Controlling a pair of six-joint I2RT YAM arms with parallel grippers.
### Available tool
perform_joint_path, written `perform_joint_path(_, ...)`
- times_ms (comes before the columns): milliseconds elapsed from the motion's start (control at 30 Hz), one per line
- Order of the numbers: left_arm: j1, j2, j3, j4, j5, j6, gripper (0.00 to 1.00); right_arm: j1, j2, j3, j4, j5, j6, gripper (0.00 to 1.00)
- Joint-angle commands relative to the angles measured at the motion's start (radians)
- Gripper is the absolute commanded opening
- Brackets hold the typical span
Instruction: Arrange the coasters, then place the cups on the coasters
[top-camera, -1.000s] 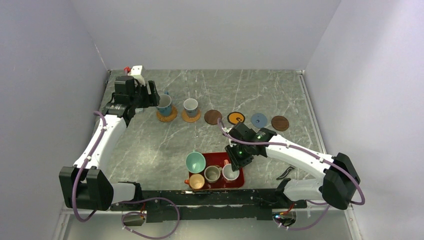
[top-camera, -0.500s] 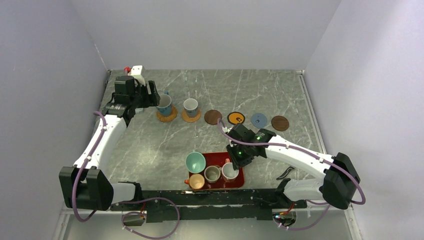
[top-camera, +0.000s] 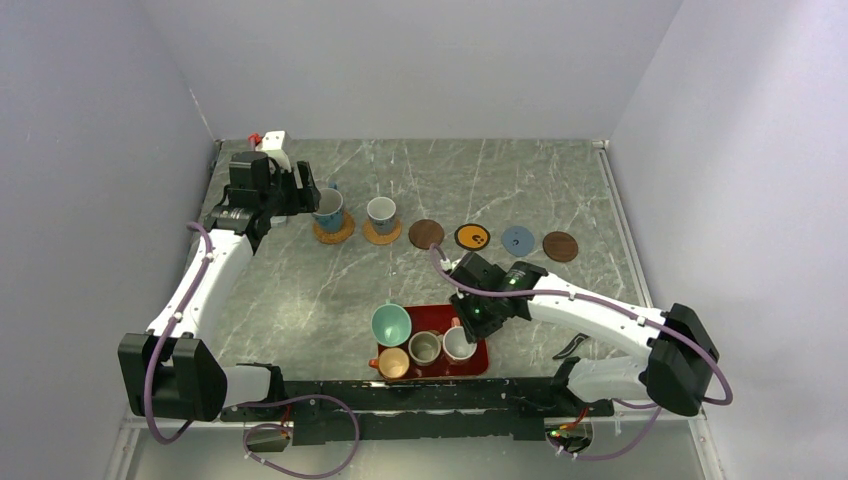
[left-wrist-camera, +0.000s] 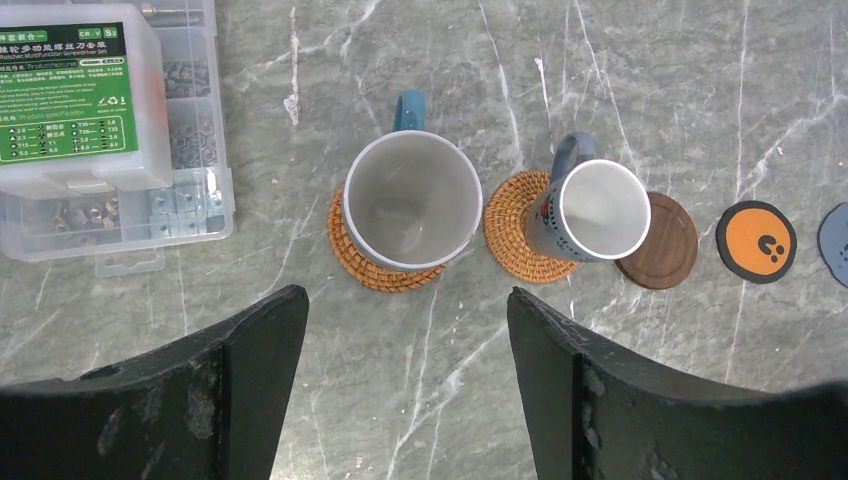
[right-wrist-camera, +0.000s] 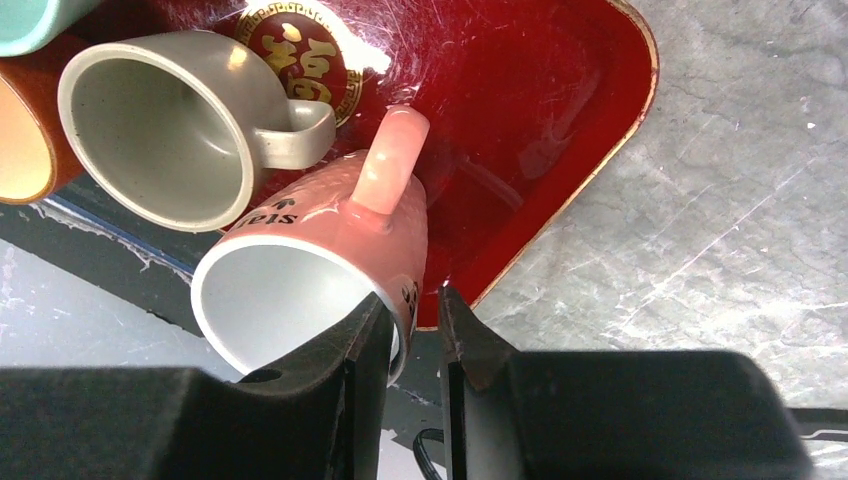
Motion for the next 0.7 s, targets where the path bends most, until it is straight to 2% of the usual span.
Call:
perform_joint_path(0, -0.004, -0.027, 0.017, 0.025, 0.023, -0.010, 0.79, 0.012, 0.010, 0.020, -0.018, 0.032, 0.020, 0.28)
perform_joint_path(133, -0.004, -0.031, 0.017, 0.025, 0.024, -0.010, 0.79, 0.015, 0.017, 0.023, -0.010, 0.036, 0.021, 0.29)
perform_joint_path(300, -0.004, -0.034, 0.017, 0.023, 0.022, -0.009, 0.78, 0.016, 0.017, 0.056, -0.028, 0.052, 0.007, 0.14)
perform_joint_path(567, -0.005, -0.043, 0.020, 0.017, 0.015, -0.007, 0.78, 0.017, -0.012, 0.137, -0.113, 0.084, -0.049, 0.00)
perform_joint_path(667, -0.007, -0.045, 0.019, 0.016, 0.010, -0.007, 0.78, 0.017, -0.019, 0.186, -0.145, 0.094, -0.071, 0.00)
